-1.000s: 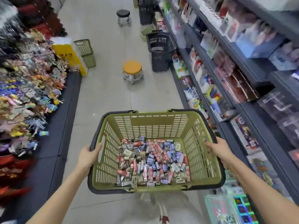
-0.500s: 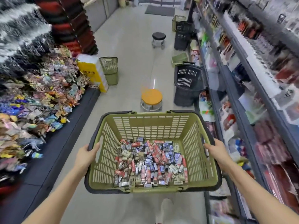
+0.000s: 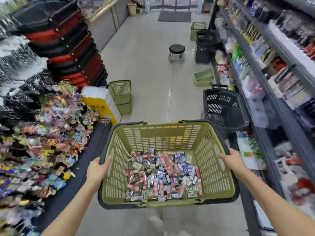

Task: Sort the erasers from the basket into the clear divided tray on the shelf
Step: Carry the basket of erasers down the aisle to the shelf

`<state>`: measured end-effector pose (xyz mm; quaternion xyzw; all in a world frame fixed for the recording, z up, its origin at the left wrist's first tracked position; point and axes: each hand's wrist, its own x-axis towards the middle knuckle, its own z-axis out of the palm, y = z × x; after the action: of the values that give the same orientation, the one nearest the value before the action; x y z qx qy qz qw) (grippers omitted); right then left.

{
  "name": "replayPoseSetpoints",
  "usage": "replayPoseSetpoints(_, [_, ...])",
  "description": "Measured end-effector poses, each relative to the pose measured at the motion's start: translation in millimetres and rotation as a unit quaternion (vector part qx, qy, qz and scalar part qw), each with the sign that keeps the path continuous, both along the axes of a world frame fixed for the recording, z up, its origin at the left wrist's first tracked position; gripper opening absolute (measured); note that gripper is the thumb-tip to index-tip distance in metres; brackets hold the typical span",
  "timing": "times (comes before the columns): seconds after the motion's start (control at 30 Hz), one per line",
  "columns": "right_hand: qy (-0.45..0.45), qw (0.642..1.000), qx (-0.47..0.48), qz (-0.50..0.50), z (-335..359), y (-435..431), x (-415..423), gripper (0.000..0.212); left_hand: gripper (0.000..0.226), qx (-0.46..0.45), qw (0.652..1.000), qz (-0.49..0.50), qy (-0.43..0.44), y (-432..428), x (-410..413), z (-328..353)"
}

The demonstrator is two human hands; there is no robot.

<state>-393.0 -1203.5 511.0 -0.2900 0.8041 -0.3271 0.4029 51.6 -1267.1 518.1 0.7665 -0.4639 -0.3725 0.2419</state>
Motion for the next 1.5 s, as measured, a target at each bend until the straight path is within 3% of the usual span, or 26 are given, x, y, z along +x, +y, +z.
replayPoseSetpoints(0.1, [-0.001, 1.000, -0.002, -0.017, 5, -74, 6, 0.021, 0.058, 0.003, 0.999, -0.015, -0.029, -91, 3, 3])
replayPoseSetpoints(0.23, [0.003, 0.999, -0.010, -0.044, 6, -173, 4, 0.006, 0.036, 0.001, 0.999, -0.028, -0.030, -205, -5, 6])
replayPoseSetpoints(0.37, [-0.008, 0.999, -0.001, -0.049, -8, -276, -10, 0.007, 0.028, 0.000, 0.999, -0.039, -0.025, -315, -18, 0])
replayPoseSetpoints(0.6, [-0.020, 0.998, 0.004, -0.052, -10, -462, -40, 0.010, 0.039, 0.006, 0.998, -0.045, -0.037, -503, -45, -8])
replayPoseSetpoints(0.93, [0.004, 0.996, 0.012, -0.092, -25, -709, -68, 0.016, 0.039, 0.005, 0.995, -0.095, -0.013, -786, -80, -21])
replayPoseSetpoints(1.03, [0.005, 0.992, 0.018, -0.122, -32, -780, -74, 0.013, 0.030, 0.007, 0.994, -0.112, -0.007, -883, -96, -26])
replayPoseSetpoints(1.3, [-0.043, 0.972, -0.003, -0.229, -13, -951, -102, 0.014, 0.025, 0.002, 0.979, -0.201, -0.022, -1134, -166, -12])
replayPoseSetpoints(1.5, [-0.024, 0.963, -0.008, -0.269, -16, -1076, -167, 0.011, 0.026, -0.008, 0.972, -0.235, -0.026, -1287, -253, -20])
